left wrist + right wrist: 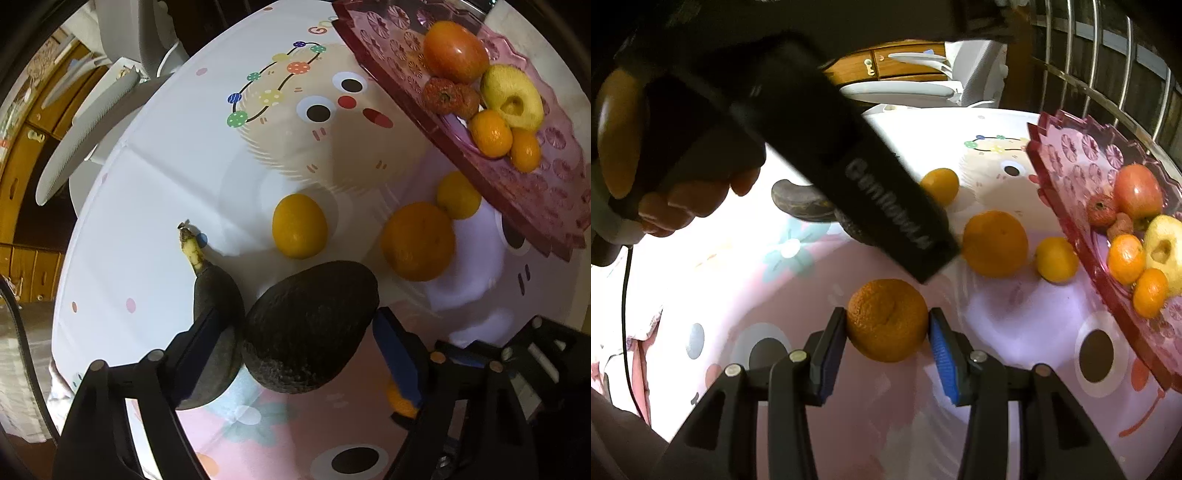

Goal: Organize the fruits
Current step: 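Close left tool on the avocado while right tool closes on a tangerine, then carry the avocado with left tool over the bowl while right carries the tangerine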

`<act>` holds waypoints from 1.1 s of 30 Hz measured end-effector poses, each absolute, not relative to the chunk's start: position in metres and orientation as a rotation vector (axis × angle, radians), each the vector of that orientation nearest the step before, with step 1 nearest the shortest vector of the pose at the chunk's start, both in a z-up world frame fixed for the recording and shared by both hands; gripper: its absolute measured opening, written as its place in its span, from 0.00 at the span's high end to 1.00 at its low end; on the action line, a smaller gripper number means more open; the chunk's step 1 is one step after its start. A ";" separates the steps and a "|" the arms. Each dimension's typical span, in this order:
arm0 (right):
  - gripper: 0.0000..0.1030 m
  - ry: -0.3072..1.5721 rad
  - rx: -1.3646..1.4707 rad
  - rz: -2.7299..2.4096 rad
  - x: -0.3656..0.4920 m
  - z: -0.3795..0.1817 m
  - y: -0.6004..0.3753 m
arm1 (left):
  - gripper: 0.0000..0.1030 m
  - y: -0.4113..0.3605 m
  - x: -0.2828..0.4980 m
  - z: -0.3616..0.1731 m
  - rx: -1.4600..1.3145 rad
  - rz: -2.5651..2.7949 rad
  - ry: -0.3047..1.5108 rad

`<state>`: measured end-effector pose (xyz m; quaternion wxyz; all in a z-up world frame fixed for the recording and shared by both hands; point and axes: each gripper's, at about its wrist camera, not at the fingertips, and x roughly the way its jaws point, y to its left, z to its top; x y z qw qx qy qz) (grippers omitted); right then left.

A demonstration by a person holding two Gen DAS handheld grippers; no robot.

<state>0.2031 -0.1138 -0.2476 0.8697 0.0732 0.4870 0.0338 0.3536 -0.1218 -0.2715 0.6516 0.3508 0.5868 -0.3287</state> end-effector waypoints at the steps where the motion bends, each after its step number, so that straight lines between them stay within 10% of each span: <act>1: 0.56 1.022 0.156 0.068 0.205 -0.245 -0.120 | 0.24 -0.122 0.352 -0.271 0.795 -0.751 1.331; 33: 0.56 0.952 0.155 0.001 0.154 -0.189 -0.140 | 0.41 -0.092 0.314 -0.177 0.543 -0.720 1.238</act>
